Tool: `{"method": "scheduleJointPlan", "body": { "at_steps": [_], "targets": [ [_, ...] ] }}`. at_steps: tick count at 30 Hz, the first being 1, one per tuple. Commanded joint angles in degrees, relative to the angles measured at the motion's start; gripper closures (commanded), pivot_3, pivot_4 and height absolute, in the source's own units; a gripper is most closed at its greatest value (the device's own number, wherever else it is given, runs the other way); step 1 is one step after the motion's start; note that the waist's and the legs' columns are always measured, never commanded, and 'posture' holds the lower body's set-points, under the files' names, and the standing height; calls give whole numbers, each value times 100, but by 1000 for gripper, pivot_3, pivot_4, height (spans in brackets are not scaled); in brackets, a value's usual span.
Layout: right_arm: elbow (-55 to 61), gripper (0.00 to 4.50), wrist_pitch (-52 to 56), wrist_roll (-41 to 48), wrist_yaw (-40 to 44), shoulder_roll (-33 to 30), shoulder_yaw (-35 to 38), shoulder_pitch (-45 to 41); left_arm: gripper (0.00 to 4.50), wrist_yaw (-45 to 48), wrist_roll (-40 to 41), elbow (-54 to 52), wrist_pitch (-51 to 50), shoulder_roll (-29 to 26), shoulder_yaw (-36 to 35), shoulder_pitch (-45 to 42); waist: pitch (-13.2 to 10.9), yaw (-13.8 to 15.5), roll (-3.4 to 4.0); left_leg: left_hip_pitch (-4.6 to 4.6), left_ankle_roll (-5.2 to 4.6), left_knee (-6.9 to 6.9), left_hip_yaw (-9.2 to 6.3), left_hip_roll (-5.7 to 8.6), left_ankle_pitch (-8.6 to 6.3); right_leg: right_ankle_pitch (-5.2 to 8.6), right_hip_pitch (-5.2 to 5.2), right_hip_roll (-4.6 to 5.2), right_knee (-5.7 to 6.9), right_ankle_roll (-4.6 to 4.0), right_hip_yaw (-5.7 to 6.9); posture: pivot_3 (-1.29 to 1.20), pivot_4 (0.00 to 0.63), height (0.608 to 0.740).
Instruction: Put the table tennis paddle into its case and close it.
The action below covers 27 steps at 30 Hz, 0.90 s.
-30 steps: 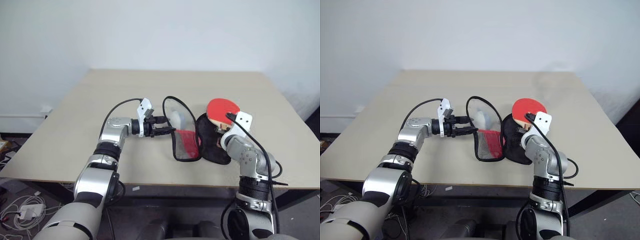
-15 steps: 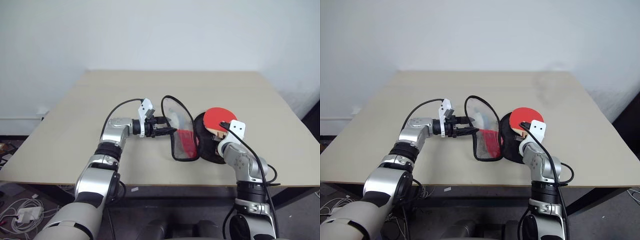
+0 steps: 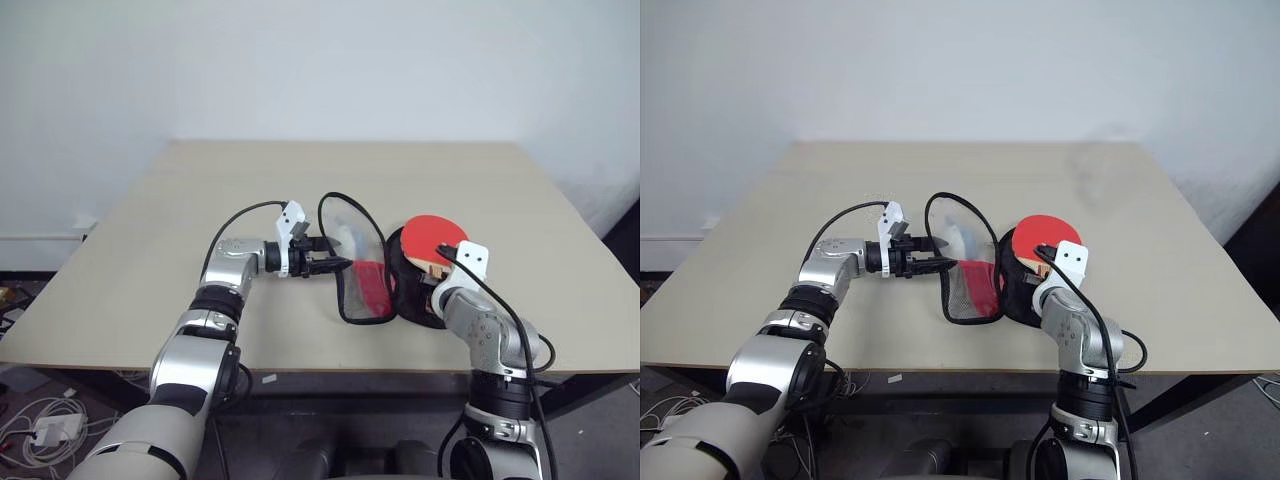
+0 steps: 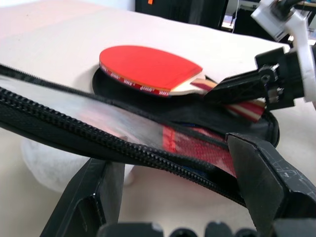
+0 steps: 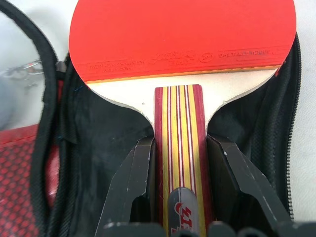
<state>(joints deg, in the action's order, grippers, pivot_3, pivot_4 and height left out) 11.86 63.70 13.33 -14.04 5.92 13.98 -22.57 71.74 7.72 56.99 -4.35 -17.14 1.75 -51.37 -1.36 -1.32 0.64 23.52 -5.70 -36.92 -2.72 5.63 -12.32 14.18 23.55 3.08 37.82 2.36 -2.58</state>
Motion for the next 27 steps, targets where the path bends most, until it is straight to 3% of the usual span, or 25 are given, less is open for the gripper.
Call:
{"method": "scheduleJointPlan", "body": {
  "at_steps": [1,27],
  "targets": [
    [379,3369,54,-13,-5,-17,5,-35,1105,22,21,-30,96,17,-35,-272,0,0,0,0,0,0,0,0,0,0,0,0,0,0,0,0,0,740],
    [259,3369,57,-70,126,163,-226,-2,1105,32,-25,276,239,51,-48,-450,1,-16,-1,-1,-3,0,-1,-1,-2,0,1,-2,1,0,1,0,0,740]
  ]
}}
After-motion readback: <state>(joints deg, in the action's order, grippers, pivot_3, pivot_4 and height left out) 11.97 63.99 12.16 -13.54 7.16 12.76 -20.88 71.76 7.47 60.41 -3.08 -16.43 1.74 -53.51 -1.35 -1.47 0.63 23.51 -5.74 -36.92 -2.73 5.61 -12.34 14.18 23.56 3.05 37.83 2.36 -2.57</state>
